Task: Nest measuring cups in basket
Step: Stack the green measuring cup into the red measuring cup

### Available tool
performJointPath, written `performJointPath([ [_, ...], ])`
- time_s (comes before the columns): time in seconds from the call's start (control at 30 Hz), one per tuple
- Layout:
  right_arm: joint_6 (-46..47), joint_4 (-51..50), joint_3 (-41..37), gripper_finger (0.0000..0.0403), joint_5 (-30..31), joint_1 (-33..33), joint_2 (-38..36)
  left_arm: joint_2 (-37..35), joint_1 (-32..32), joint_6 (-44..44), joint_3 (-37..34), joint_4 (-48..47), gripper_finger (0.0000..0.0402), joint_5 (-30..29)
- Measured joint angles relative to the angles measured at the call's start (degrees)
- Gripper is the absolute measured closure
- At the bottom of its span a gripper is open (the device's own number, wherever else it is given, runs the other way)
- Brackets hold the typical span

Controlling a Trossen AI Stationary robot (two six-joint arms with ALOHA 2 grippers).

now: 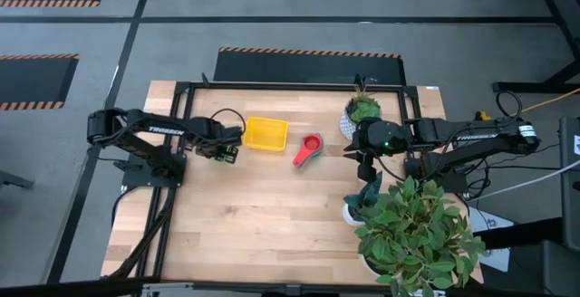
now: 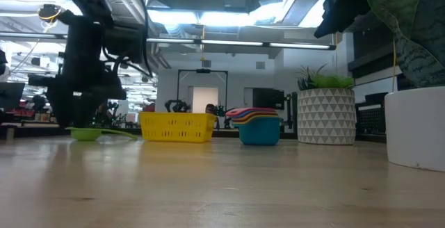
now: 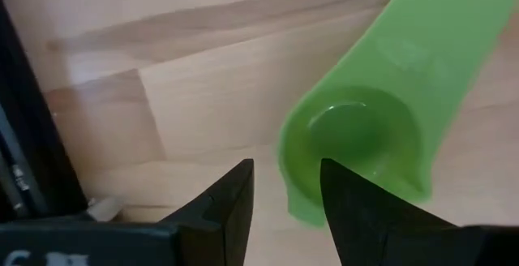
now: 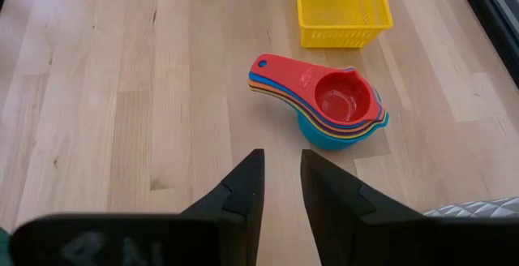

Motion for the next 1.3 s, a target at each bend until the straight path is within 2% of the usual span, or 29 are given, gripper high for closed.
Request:
performJointPath([
  [0.2, 0.0, 0.0, 0.0, 0.0315, 0.0, 0.0, 0.0, -0.26, 0.0, -1.14, -3.29, 7.63, 0.0266, 0.98],
  [0.37, 0.0, 0.0, 0.0, 0.0315, 0.0, 0.0, 0.0, -0.2, 0.0, -1.04, -3.38, 7.64, 0.0273, 0.77],
  [0.8, 0.02, 0.0, 0.0, 0.0315, -0.01, 0.0, 0.0, -0.29, 0.0, -0.42, -3.4, 4.14, 0.0381, -0.79],
  [0.97, 0.04, 0.0, 0.0, 0.0315, -0.02, 0.0, 0.0, -0.37, -0.04, 0.61, -3.31, 0.1, 0.0392, -0.6],
  [1.17, 0.04, 0.0, 0.0, 0.0315, -0.02, 0.0, 0.0, -0.25, -0.29, 6.53, -3.46, -5.96, 0.0386, 2.67],
  [1.3, 0.04, -0.02, 0.0, 0.0315, -0.02, -0.02, 0.0, -0.08, -2.61, 15.41, -3.07, -6.83, 0.0389, 10.92],
])
